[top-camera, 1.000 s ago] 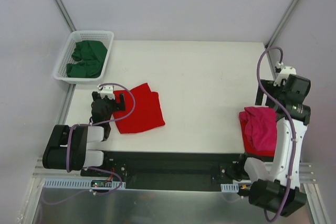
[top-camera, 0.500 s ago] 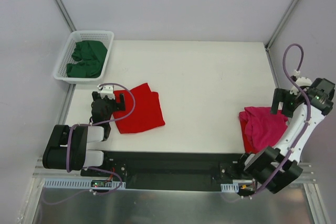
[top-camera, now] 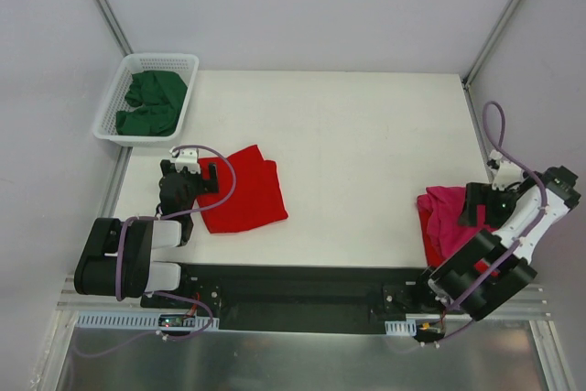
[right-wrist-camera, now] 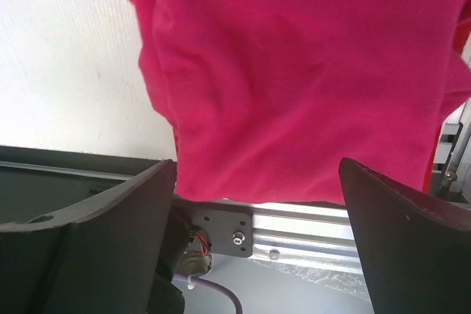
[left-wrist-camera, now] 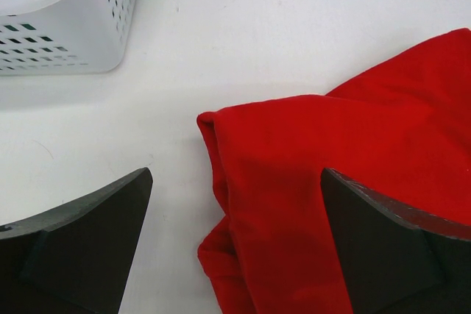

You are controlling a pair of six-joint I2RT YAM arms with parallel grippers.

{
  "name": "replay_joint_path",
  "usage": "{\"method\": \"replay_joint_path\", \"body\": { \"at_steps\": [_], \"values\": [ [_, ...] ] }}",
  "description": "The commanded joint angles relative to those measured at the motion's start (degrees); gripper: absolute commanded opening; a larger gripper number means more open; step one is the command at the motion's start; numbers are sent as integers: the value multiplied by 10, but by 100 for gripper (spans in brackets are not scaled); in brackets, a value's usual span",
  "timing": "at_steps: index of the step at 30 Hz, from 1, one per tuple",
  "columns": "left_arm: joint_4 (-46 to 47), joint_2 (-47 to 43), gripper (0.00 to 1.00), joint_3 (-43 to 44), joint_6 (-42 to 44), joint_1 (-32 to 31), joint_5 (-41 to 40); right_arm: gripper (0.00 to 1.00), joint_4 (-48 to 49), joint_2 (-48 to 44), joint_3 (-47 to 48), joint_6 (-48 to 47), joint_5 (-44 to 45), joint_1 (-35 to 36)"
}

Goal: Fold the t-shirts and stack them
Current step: Put the neatly folded tshirt into the corner of the board with the right arm

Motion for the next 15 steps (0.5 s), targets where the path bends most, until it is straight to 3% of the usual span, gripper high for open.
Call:
{"method": "replay_joint_path", "body": {
  "at_steps": [1,6,15],
  "values": [
    [29,3,100,14,-7,4,18,96,7,56,44,-20,-31,-44],
    [29,3,99,13,-7,4,17,96,14,129,56,-39,-33,-56],
    [30,3,99,13,-6,4,17,96,127,63,-34,-42,65,8]
  ]
}}
